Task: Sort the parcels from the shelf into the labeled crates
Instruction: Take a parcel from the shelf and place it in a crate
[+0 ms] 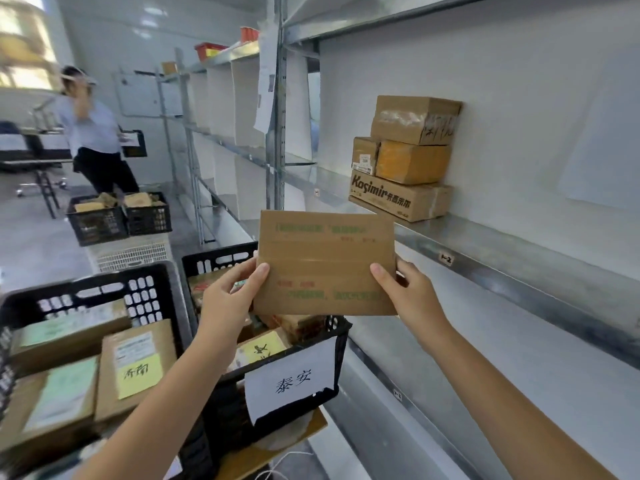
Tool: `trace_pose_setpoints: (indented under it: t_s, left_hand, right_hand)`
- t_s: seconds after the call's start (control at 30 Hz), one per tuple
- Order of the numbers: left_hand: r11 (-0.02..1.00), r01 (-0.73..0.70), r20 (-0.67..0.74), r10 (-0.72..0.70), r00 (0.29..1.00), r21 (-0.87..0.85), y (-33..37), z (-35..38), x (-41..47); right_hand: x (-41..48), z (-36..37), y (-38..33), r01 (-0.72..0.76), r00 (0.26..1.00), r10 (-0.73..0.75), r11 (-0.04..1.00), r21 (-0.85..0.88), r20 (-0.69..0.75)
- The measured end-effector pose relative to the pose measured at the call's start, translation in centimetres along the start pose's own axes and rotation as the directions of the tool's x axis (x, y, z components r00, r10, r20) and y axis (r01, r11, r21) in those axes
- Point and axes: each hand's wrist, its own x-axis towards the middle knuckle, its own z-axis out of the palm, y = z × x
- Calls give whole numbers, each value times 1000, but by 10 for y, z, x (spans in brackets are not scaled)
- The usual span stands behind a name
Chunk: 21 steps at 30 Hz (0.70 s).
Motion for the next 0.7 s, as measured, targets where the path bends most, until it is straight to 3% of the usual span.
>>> trace_pose_setpoints:
  t_s: [0.33,0.57,0.7]
  left_hand:
    - [991,-29,-188,53,981,128,-7,-73,1]
    - [909,18,-317,126,940,416,-14,-118,18]
    - [909,20,-324,128,937,416,-14,-140,26]
  right_hand:
    - [22,84,-11,16,983,-11,1000,-22,185]
    - [41,129,-25,-1,965,9,1000,-31,262]
    - [51,152,-34,2,961,14,998,-58,278]
